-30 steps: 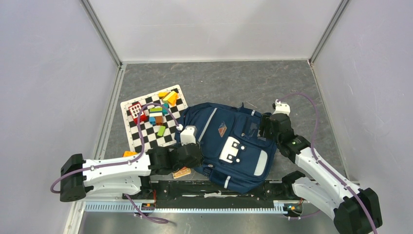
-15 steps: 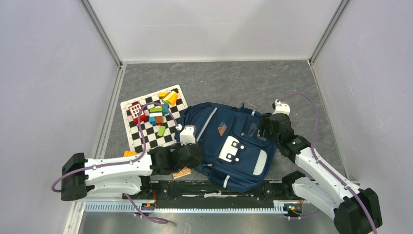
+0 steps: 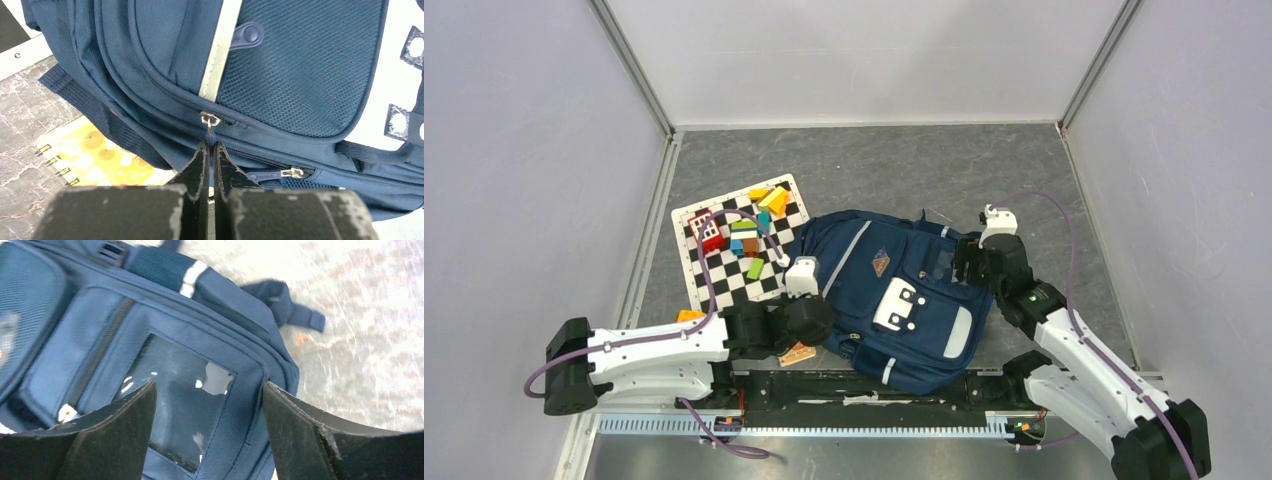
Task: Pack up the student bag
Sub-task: Unzip the student bag at the center of the board.
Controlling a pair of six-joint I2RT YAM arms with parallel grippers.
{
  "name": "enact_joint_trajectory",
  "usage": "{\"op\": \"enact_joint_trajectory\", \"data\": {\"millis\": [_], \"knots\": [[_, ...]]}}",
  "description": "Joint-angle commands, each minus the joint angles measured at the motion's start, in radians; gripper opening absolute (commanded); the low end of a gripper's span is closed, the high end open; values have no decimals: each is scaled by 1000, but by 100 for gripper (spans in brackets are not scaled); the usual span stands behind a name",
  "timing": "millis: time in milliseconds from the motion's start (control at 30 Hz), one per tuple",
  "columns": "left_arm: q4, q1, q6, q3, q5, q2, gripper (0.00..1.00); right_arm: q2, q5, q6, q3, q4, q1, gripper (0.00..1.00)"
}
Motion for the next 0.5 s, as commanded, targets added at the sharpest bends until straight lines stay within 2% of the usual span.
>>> {"op": "enact_joint_trajectory", "data": {"millis": [0,67,167,300,467], "knots": [[85,10,67,10,-45,-46,2,-95,-210,-180,32,194,25,83],[73,22,72,14,-33,-55,2,-92,-273,-232,45,221,66,84],[48,55,76,25,-4,-58,2,-34,-260,-296,84,237,213,85],[14,119,96,47,44,-25,2,68,-152,-351,131,291,469,84],[-11,145,114,64,59,-8,2,216,29,-429,219,341,726,85]]}}
